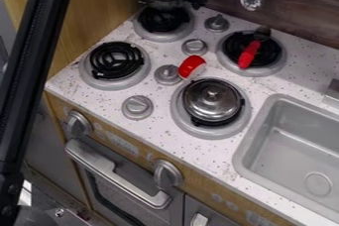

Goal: Move the silver bowl to the bottom left burner

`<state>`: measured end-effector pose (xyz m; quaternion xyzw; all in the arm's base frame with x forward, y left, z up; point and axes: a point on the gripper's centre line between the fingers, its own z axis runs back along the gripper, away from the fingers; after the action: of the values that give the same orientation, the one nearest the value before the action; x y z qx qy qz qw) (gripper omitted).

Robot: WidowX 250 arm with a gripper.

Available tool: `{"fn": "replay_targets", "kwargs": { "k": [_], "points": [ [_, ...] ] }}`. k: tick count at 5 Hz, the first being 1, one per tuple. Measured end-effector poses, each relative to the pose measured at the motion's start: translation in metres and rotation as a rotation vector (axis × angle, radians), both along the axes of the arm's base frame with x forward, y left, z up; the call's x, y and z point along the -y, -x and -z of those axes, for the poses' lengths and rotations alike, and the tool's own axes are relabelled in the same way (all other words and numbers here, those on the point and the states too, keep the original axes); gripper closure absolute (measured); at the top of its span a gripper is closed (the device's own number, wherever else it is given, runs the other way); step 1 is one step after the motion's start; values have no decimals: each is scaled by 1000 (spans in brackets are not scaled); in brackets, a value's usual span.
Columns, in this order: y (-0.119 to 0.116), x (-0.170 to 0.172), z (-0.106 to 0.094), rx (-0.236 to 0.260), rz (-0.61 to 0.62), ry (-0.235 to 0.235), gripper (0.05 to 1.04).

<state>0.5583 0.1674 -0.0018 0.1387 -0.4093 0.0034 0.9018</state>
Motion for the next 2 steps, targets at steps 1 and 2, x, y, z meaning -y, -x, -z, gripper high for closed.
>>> {"fn": "replay_targets", "kwargs": {
  "k": [1, 2],
  "points": [
    [-9, -2, -16, 43, -7, -4, 85],
    [-15, -7, -26, 70, -24, -16, 85]
  ]
}}
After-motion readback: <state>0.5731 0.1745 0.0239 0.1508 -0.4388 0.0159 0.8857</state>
